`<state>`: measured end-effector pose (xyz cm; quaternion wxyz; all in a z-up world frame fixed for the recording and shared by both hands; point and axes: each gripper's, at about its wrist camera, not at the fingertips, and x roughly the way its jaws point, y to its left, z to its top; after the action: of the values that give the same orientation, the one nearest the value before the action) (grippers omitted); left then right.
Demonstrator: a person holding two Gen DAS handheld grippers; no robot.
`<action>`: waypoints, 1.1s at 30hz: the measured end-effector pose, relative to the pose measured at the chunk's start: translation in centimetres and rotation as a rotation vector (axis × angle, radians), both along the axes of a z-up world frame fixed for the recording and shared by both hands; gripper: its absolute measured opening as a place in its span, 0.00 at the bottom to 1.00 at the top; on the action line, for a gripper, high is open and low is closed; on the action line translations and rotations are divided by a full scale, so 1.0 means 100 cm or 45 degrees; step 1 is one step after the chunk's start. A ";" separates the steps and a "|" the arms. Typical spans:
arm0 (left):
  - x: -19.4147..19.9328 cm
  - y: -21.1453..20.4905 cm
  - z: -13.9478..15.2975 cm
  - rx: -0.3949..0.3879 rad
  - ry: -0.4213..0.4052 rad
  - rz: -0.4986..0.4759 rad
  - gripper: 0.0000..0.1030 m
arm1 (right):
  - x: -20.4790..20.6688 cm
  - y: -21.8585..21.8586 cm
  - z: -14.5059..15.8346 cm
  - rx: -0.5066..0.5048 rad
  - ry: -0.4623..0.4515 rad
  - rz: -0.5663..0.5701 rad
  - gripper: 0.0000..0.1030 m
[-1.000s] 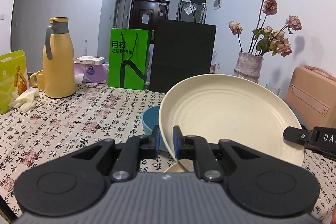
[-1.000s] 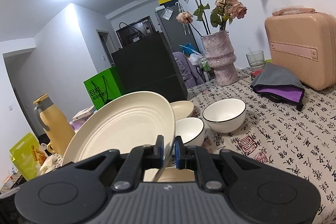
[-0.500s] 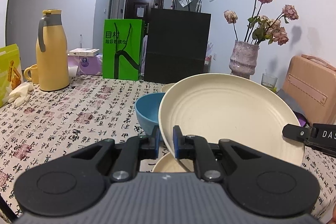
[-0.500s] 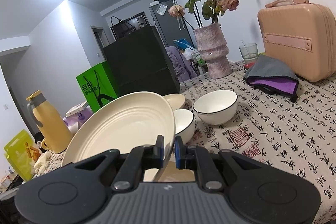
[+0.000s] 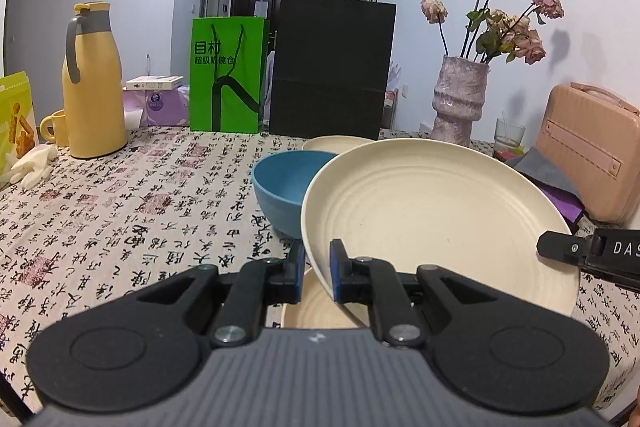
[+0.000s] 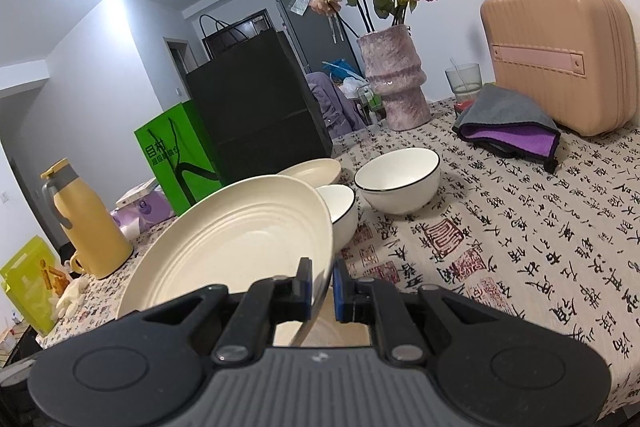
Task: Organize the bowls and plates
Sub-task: 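Lower the held cream plate over the other cream plate beside the blue bowl, then set the cream plate down onto the stacked plate with both grippers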
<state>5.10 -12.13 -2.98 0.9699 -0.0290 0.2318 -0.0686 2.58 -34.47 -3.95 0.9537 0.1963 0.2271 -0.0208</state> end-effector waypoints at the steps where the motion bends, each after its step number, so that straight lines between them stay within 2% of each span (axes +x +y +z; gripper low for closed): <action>1: 0.000 0.000 0.000 0.001 0.002 0.001 0.12 | 0.000 0.000 -0.001 0.000 0.004 0.001 0.10; 33: -0.008 0.004 -0.030 0.064 0.096 -0.014 0.14 | 0.004 0.003 -0.034 0.009 0.124 0.045 0.10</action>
<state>4.32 -11.75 -6.03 0.9605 -0.0057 0.2702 -0.0669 2.94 -34.15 -7.32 0.9410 0.1945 0.2768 -0.0129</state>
